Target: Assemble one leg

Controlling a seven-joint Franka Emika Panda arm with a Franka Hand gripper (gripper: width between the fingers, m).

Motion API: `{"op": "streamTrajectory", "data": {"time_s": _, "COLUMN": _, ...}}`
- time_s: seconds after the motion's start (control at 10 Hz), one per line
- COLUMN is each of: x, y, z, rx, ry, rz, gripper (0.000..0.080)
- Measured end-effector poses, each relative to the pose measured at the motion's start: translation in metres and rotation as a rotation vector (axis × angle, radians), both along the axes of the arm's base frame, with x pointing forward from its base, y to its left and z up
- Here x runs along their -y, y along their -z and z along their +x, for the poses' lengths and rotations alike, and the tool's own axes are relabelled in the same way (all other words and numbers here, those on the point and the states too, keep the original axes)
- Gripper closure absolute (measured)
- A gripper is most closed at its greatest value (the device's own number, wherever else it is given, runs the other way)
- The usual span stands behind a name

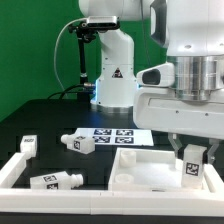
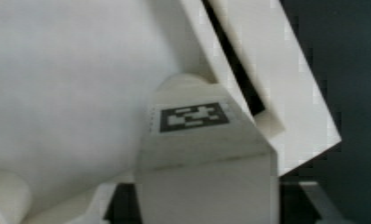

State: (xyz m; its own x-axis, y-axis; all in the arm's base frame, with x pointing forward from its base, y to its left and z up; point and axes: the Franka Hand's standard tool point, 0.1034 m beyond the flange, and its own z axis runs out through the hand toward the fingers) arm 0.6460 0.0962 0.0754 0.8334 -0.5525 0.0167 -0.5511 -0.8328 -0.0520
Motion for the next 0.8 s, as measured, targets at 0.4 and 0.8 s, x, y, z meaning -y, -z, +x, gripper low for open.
{"op": "streamTrajectory", "data": {"time_s": 0.4, "x": 0.002, "y": -0.001, "z": 0.0, "rx": -0.002, "ry": -0.024, "rz": -0.002, "gripper": 0.0505}}
{"op": "streamTrajectory", "data": {"time_s": 0.8, "x": 0.001, "y": -0.056, "z": 0.013, "rx": 0.016, "ry": -0.025, "rz": 0.032, "gripper": 0.0269}}
